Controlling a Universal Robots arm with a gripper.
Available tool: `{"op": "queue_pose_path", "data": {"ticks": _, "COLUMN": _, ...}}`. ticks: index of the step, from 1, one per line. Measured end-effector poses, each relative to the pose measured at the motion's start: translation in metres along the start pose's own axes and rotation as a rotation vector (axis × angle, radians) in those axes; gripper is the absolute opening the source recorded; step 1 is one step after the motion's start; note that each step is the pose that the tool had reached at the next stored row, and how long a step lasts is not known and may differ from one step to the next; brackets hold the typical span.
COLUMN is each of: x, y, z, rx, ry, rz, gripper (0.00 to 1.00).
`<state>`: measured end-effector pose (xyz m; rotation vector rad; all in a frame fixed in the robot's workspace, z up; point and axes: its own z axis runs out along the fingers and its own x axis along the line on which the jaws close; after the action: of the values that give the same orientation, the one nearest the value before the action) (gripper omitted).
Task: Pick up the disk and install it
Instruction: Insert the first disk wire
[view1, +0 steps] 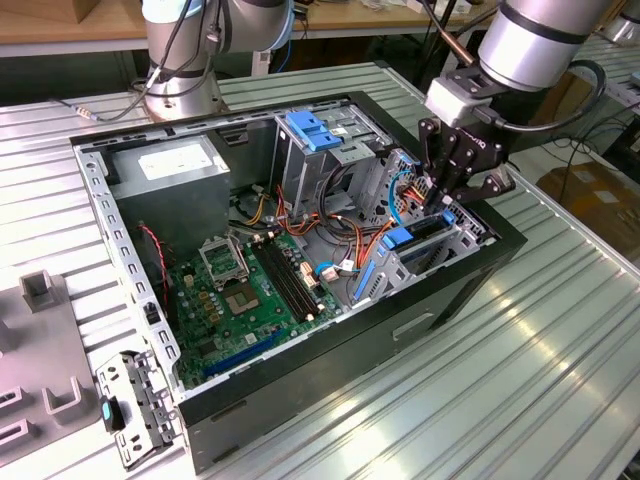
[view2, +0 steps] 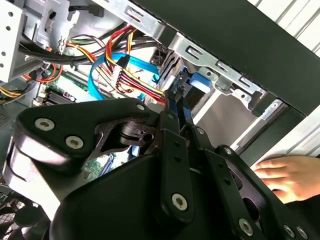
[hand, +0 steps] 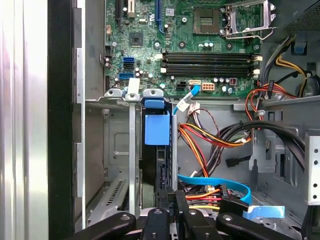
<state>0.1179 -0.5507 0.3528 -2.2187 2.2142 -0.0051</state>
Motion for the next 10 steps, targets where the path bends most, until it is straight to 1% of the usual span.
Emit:
{"op": "queue_pose_path", "data": {"ticks": 2, "x": 0.0000, "y": 0.0028, "z": 0.0002, "rx": 0.0064, "ry": -0.0008, "rz": 0.000, "gripper": 0.17}}
{"op": "queue_pose_path", "data": {"ticks": 4, "x": 0.0001, "y": 0.0041, "z": 0.0011, "rx": 0.0092, "ry": -0.0011, "rz": 0.000, "gripper": 0.17}}
{"op": "queue_pose_path", "data": {"ticks": 7, "x": 0.0001, "y": 0.0041, "z": 0.0030, "rx": 0.0108, "ry": -0.0010, "rz": 0.000, "gripper": 0.17}}
{"op": "queue_pose_path", "data": {"ticks": 10, "x": 0.0008, "y": 0.0042, "z": 0.0046, "rx": 0.0109, "ry": -0.0011, "rz": 0.003, "gripper": 0.17}}
